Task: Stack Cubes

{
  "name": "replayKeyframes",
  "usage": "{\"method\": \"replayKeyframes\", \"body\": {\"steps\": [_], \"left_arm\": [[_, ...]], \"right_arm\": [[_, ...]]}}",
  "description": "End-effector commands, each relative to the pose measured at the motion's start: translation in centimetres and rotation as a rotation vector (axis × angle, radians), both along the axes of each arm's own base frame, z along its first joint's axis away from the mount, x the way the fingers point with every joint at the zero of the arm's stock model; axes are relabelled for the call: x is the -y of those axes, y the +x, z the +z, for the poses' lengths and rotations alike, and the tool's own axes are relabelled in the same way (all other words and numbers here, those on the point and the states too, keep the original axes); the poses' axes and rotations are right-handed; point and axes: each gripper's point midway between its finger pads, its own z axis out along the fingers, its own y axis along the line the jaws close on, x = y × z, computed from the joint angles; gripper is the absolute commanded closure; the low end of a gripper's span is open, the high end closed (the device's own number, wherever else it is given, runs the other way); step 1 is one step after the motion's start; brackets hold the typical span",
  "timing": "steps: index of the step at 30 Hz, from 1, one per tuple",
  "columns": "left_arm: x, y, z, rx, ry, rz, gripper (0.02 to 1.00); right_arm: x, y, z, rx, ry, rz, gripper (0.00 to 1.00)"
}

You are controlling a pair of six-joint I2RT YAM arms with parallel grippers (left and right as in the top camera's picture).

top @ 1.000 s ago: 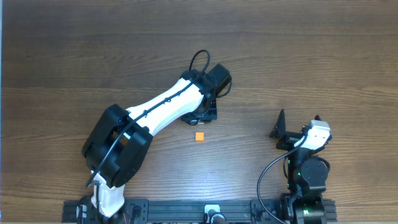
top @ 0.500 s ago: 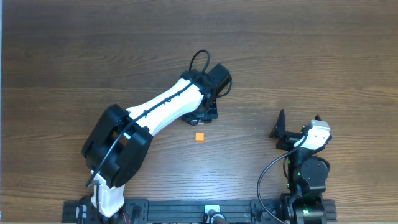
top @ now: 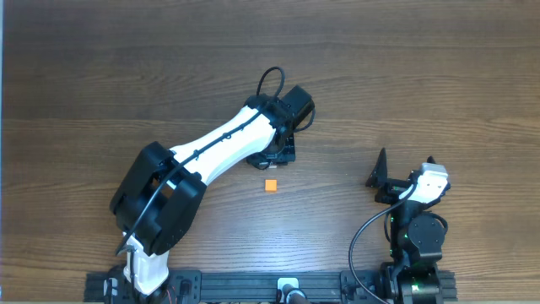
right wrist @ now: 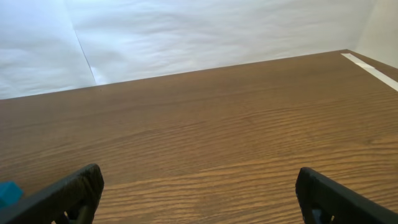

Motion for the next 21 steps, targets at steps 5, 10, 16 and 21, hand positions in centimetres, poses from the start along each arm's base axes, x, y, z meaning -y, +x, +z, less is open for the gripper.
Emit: {"method": "replayKeyframes", "body": {"steps": [5, 10, 16, 21], "left_arm": [[0.24, 0.56, 1.44, 0.031, -0.032, 0.02, 0.829], [0.24, 0.56, 1.44, 0.031, -0.032, 0.02, 0.812], [0.21, 0.54, 1.41, 0.03, -0.031, 0.02, 0.801], [0.21, 0.54, 1.41, 0.03, -0.031, 0.02, 0.774]], "right_arm": [[0.38, -0.07, -0.1, 0.001, -0.007, -0.019, 0.009], [0.38, -0.07, -0.1, 0.001, -0.007, -0.019, 0.007], [0.38, -0.07, -0.1, 0.001, -0.007, -0.019, 0.007], [0.38, -0.07, -0.1, 0.001, -0.007, -0.019, 0.009]]}}
